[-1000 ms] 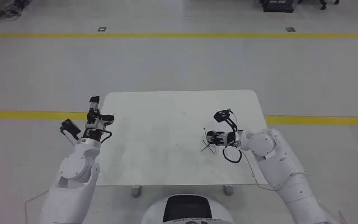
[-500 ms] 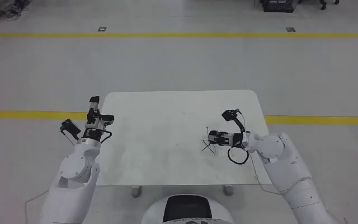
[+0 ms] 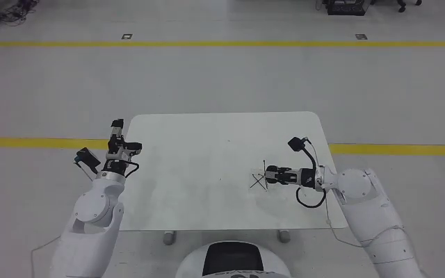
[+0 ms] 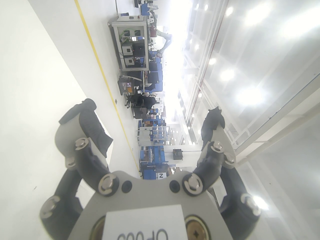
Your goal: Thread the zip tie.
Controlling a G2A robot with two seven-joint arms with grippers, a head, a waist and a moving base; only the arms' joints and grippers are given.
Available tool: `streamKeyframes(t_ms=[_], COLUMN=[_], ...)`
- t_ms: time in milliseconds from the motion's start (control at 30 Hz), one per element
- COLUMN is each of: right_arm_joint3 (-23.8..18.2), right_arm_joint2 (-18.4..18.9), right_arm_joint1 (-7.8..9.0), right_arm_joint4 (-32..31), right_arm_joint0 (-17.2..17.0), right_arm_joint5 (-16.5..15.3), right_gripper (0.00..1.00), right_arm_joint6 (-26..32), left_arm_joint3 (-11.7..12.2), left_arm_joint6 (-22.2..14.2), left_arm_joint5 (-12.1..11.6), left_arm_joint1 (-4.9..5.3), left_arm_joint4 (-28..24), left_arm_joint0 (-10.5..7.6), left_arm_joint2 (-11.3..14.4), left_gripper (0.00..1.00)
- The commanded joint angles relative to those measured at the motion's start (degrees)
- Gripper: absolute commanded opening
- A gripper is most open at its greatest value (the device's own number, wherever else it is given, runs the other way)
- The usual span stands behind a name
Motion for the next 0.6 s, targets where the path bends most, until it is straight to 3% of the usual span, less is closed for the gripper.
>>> streamKeyframes(t_ms=[0, 367, 567], right_arm_joint3=[0.0, 0.0, 0.0], right_arm_joint2=[0.0, 0.0, 0.0], right_arm_joint1=[0.00, 0.00, 0.00], right_arm_joint4=[0.0, 0.0, 0.0], right_arm_joint0=[0.0, 0.0, 0.0], right_arm_joint5=[0.0, 0.0, 0.0], right_gripper=[0.00, 0.00, 0.00], right_arm_joint6=[0.0, 0.0, 0.0], left_arm_joint3=[0.0, -0.2, -1.6], left_arm_joint6=[0.0, -0.3, -2.1], left_arm_joint5=[0.0, -0.3, -6.3], left_arm_joint1=[0.00, -0.01, 0.29], left_arm_joint4=[0.0, 1.3, 19.6], left_arm_joint0=[0.00, -0.15, 1.37], left_arm_joint2=[0.0, 0.5, 4.2], left_gripper=[1.00, 1.00, 1.00])
